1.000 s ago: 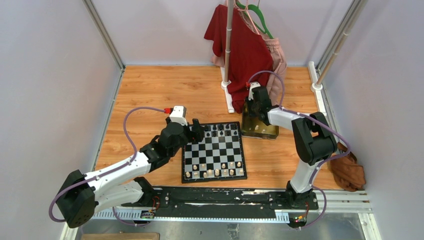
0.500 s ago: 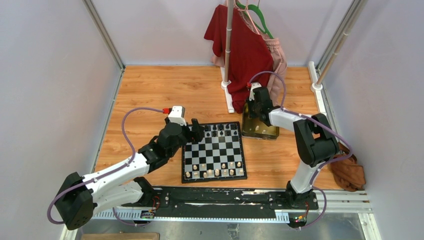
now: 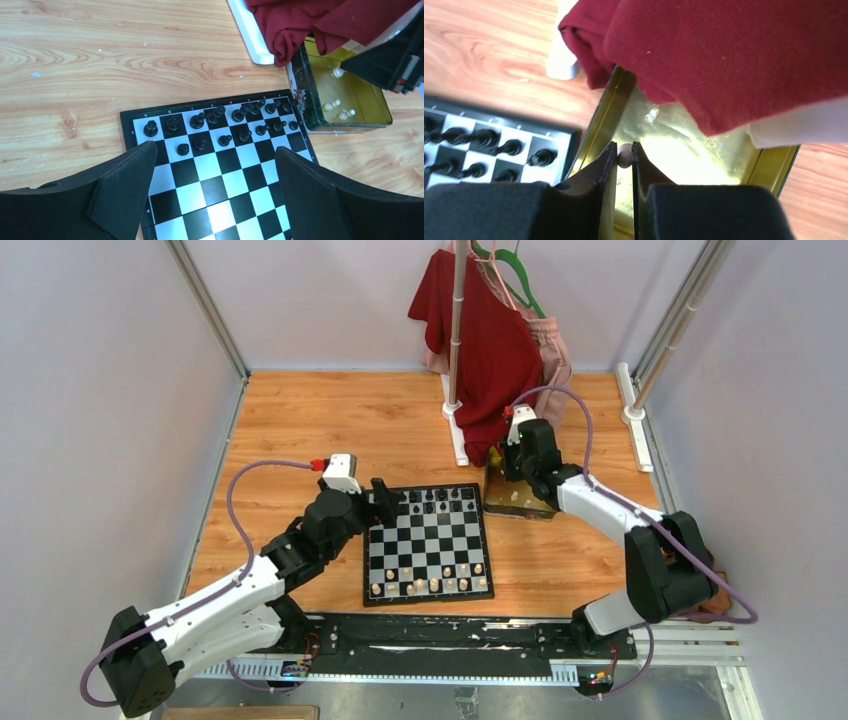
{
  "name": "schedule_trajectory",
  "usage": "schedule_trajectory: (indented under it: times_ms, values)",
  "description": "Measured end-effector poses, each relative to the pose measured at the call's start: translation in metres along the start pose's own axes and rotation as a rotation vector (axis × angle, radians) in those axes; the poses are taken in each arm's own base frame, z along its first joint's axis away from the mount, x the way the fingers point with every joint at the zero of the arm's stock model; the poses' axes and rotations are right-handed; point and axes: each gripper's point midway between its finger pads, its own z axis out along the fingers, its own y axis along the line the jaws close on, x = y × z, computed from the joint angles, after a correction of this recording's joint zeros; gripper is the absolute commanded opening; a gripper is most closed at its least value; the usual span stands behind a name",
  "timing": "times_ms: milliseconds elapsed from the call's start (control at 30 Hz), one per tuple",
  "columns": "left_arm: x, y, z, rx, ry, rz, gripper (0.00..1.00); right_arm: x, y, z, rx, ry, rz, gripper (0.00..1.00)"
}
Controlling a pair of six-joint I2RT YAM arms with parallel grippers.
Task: Set up the chess pieces on the board
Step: Pick up the chess piece from the storage box, then place the chess piece on the chessboard.
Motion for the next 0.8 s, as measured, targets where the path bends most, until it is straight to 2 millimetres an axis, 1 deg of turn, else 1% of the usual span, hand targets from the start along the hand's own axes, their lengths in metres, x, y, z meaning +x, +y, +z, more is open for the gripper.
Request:
schedule_trajectory:
  times_ms: [100,167,367,400,467,567,700,800]
  values:
    - [-0.004,0.003,-0.006,-0.009,-0.011,-0.01,0.94,0.001,0.015,-0.019,-0.028,-0.012,-0.022,0.01]
    - [-0.008,0.006,-0.011,-0.016,-0.023,-0.022,0.94,0.001,0.032,-0.034,-0.067,-0.022,-0.05,0.01]
    - [-0.017,0.02,-0.028,-0.067,-0.05,-0.054,0.94,0.002,0.108,-0.087,-0.23,-0.065,-0.186,0.01]
    - [-0.019,0.023,-0.032,-0.078,-0.056,-0.059,0.94,0.006,0.121,-0.097,-0.261,-0.067,-0.211,0.01]
    - [-0.025,0.028,-0.039,-0.093,-0.073,-0.071,0.94,0.012,0.141,-0.111,-0.313,-0.068,-0.247,0.0]
    - [-0.037,0.033,-0.05,-0.113,-0.104,-0.086,0.94,0.025,0.165,-0.126,-0.372,-0.053,-0.292,0.0]
    - [-0.051,0.036,-0.06,-0.127,-0.134,-0.098,0.94,0.047,0.193,-0.142,-0.439,-0.018,-0.359,0.0]
    - [-0.052,0.039,-0.063,-0.139,-0.133,-0.097,0.94,0.061,0.209,-0.148,-0.468,0.014,-0.406,0.0]
